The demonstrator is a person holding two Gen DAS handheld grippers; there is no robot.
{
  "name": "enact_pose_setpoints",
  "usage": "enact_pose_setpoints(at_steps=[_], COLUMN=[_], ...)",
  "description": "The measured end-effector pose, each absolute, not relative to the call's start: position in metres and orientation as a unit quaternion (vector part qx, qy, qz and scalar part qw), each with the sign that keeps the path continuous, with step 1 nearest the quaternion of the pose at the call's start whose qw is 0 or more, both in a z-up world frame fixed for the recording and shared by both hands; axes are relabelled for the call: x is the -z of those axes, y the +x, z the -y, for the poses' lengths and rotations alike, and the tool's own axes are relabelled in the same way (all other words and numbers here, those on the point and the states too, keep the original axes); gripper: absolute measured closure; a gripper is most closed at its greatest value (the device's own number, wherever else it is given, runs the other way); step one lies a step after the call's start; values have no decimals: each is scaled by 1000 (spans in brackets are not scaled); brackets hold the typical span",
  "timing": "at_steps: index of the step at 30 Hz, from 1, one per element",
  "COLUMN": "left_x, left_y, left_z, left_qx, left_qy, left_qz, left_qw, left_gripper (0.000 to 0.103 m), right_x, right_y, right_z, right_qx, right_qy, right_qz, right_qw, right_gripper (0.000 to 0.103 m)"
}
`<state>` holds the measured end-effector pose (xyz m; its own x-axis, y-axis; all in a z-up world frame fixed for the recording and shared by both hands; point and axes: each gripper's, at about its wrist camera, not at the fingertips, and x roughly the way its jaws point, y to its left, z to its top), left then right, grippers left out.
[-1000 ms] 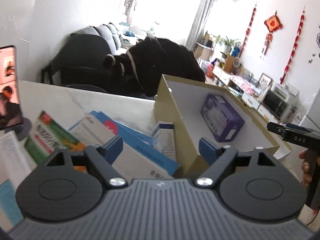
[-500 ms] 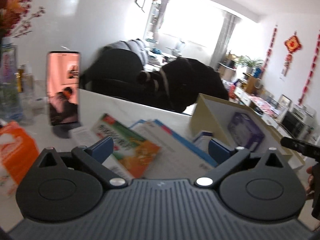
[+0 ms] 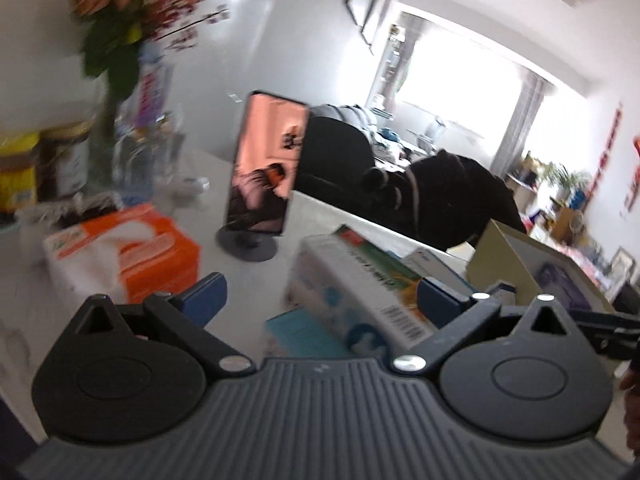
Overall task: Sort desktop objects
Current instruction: 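Move the right tool to the white medicine box and close on it, then lift the white box with the right tool and carry it over the deep cardboard box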
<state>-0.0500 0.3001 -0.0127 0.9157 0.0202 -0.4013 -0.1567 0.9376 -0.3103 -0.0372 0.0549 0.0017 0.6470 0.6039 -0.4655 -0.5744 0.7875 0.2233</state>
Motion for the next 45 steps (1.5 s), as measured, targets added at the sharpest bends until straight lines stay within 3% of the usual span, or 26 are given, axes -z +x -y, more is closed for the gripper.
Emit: enact_pose_setpoints(at_steps=[5, 12, 20, 34, 45], left_x=[24, 37, 46, 49, 53], left_y=[-53, -52, -48, -41, -37], left_z=[-323, -343, -353, -348, -339], left_qx=[-64, -55, -47, -24, -17], left_qy=[-202, -226, -237, -237, -234], left_qz=[-212, -225, -238, -249, -257], left_qw=[954, 946, 941, 939, 937], left_gripper=[0, 0, 0, 0, 0], right_x=[-6, -4, 1, 13, 18], right_y=[-35, -9, 14, 24, 39], right_z=[-96, -144, -187, -218, -182], right_qx=[-364, -409, -424, -419, -403], right_qy=[7, 24, 19, -16, 51], right_qz=[-282, -327, -357, -372, -393], right_qw=[888, 852, 832, 828, 825], right_gripper=[12, 40, 47, 68, 70])
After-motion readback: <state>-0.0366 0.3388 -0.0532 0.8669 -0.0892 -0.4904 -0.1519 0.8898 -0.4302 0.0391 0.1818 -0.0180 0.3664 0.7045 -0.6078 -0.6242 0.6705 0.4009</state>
